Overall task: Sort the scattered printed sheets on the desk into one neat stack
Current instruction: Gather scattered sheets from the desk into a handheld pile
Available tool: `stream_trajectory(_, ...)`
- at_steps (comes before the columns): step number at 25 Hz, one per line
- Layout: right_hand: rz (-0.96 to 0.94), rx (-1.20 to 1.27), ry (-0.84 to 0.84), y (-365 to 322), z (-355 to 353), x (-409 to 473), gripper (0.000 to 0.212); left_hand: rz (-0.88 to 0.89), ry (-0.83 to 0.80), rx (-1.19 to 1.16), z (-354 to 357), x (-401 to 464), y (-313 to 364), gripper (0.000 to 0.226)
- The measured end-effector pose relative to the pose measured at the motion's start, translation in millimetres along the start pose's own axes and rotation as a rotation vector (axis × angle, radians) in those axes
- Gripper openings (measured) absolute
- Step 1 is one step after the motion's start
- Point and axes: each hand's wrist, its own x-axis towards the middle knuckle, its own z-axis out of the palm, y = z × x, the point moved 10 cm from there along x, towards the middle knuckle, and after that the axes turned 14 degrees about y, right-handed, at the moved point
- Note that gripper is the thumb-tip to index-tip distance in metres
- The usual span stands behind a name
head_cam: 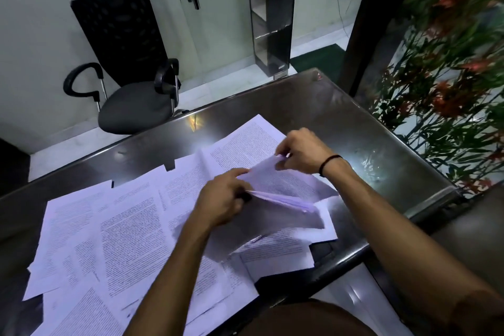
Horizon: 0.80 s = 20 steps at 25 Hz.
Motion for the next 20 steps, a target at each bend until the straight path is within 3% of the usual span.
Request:
stream_trajectory(2,-0.072,0.048,0.002,-32,-14,7,0.01,-0.004,0.066,0.034,0,15,19,0.035)
stream_trajectory(6,-0.108,0.163,0.052,-50,-39,10,0.041,-0.12,0.187,-0.068,-19,26,5,0.027)
stream_trajectory(8,-0.076,0.263,0.036,-44,-41,14,0.032,-0.163,0.216,-0.216,-29,24,1,0.029)
stream_trajectory(11,0.162,0.463,0.115,-3,-55,15,0.043,-0.299,0.305,-0.495,-44,14,-33,0.019)
stream_trajectory(14,0.523,1.037,0.017,26,-24,-4,0.075,-0.534,0.413,-0.611,-53,-8,-75,0.004)
stream_trajectory(16,0.611,1.175,-0.024,21,16,-17,0.066,-0.722,0.462,-0.723,-48,-22,-92,0.009)
stream_trajectory(18,0.528,1.077,-0.025,5,46,-29,0.035,-0.875,0.443,-0.867,-34,-34,-98,0.016)
stream_trajectory(20,0.453,1.066,-0.014,-10,62,-37,0.027,-0.897,0.407,-0.938,-29,-39,-98,0.024)
